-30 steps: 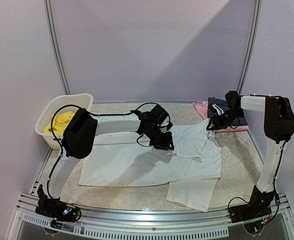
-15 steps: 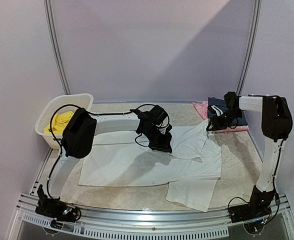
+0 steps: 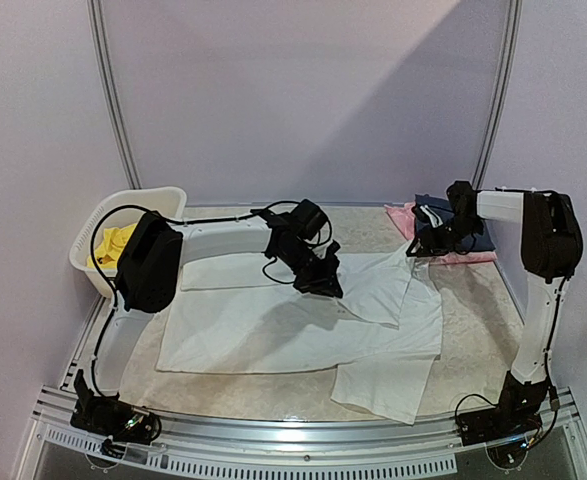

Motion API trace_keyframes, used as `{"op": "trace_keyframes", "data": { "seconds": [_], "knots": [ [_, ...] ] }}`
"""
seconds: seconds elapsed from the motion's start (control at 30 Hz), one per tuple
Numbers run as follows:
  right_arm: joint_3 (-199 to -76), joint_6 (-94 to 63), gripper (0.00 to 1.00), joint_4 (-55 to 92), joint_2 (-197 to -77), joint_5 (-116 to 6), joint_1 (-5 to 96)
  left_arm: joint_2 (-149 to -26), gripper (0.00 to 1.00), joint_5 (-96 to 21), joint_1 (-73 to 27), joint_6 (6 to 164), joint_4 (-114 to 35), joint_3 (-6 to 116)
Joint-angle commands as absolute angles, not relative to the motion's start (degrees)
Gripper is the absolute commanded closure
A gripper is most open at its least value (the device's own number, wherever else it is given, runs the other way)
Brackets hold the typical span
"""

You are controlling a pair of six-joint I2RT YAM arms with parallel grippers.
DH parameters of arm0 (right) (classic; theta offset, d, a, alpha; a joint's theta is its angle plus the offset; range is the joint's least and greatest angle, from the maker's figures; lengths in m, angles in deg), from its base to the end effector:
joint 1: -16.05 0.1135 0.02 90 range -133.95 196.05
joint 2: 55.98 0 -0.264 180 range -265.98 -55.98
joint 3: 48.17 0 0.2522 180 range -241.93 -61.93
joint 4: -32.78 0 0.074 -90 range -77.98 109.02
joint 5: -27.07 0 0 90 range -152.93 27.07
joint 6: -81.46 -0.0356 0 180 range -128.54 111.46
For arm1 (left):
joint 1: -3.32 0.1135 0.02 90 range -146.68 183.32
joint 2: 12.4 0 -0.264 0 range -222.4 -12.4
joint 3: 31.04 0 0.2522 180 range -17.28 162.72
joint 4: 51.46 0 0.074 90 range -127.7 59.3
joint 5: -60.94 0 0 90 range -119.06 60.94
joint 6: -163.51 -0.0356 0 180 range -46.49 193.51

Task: Fold and stack the mixed laundry pile
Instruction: Smooth out the 1/3-folded T-shirt at the center of the board.

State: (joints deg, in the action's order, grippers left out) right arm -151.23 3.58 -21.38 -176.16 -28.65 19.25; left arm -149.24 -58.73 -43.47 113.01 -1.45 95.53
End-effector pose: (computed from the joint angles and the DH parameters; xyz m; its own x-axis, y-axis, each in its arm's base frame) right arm 0.4251 0.0439 0.1695 -0.8770 -0.2228 -0.4258 -0.4201 0.7857 0.4542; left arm 0.3382 -0.3858 0.1580 -0.9685 0.2238 -0.1091 0.2401 0.7237 -0.6471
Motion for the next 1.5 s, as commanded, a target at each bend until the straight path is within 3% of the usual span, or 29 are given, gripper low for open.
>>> {"op": "trace_keyframes", "data": {
  "seconds": [0.0,0.2,0.3,0.43,0.67,0.9,1.2,1.47],
  "knots": [
    [-156.63,-0.68,0.52,-21.95,-180.69,-30.24,18.42,-149.04,1.00,-61.66,-42.90,115.29,-2.33,96.85],
    [-158.43,-3.91,0.54,-19.58,-182.73,-29.94,18.38,-148.36,1.00,-66.19,-42.59,121.51,-9.79,93.88],
    [-159.79,-4.37,0.65,-19.08,-183.62,-30.07,18.21,-148.08,1.00,-67.79,-42.40,124.72,-13.32,92.48],
    [-159.51,-7.45,0.92,-17.18,-183.71,-27.34,17.28,-147.59,1.00,-69.12,-41.77,128.62,-16.70,90.47],
    [-156.79,-12.21,0.99,-14.35,-182.30,-26.77,13.62,-145.60,1.00,-69.03,-39.77,128.54,-15.57,86.58],
    [-156.94,-12.42,0.96,-15.93,-184.25,-27.75,12.32,-148.13,1.00,-71.81,-40.36,127.82,-14.78,86.78],
    [-154.75,-9.64,0.71,-18.73,-181.68,-28.17,12.27,-149.92,0.98,-70.13,-40.45,127.82,-15.17,86.95],
    [-150.30,-6.64,0.64,-22.34,-170.91,-29.00,12.27,-147.97,0.80,-66.63,-40.22,122.06,-6.32,87.86]
  ]
}}
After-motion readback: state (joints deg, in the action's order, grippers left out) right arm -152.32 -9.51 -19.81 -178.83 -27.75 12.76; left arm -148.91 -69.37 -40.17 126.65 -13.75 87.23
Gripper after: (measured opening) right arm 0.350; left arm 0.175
